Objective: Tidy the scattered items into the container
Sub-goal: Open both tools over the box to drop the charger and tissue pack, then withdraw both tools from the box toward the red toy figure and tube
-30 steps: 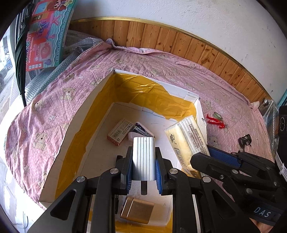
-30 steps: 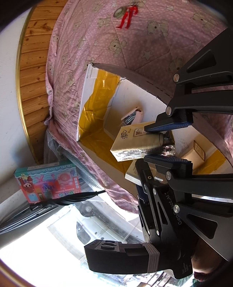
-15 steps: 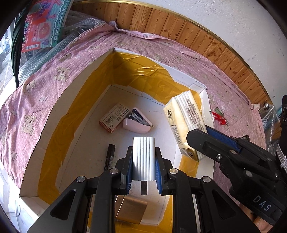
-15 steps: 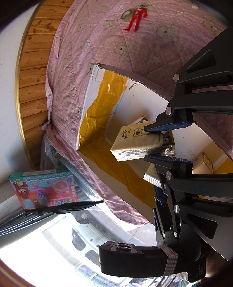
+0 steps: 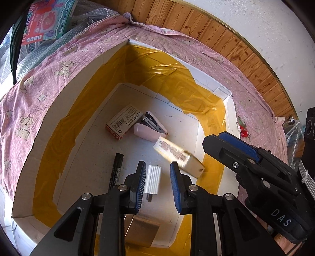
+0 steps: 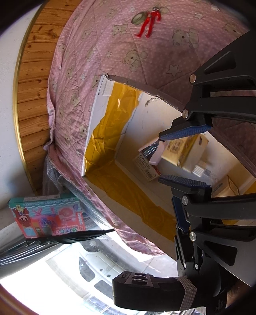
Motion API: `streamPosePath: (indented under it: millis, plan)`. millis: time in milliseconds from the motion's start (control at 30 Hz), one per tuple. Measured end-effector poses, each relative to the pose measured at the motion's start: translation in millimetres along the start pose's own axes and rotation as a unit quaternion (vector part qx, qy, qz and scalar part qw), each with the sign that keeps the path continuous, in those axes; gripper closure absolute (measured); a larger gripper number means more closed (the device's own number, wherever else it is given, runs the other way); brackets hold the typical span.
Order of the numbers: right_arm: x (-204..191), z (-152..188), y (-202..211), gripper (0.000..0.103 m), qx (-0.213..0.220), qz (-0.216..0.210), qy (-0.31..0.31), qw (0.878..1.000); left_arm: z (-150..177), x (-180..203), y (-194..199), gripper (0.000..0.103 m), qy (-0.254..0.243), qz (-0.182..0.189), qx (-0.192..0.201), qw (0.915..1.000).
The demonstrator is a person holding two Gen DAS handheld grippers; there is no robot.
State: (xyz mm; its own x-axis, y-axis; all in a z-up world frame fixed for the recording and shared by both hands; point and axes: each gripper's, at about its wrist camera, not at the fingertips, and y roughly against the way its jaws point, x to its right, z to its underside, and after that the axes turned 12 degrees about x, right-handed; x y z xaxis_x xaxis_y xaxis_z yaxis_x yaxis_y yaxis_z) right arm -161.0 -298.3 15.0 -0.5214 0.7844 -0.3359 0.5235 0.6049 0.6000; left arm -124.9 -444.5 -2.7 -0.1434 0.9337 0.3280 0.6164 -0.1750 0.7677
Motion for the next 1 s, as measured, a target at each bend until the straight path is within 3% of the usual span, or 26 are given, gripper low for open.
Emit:
streamPosePath:
  millis: [233,500,733,1000]
  plan:
    - [9,6,35,0.063,0.033,-0.027,-0.050,0.998,-3,-3,21,0.071,0.013,0.010,0.021,0.9996]
    - [-7,30,65,0.063,0.039,-0.063,-0.057,0.996,16,23,36,0.068,-0.021,0.031,0.018,0.9991]
    - [2,37,92,0.063,0.059,-0.066,-0.069,0.994,15,42,54,0.068,-0.043,0.026,0.042,0.9979]
    - [25,49,112,0.063,0.069,-0.063,-0.102,0.990,23,67,62,0.066,-0.068,0.032,0.042,0.9963]
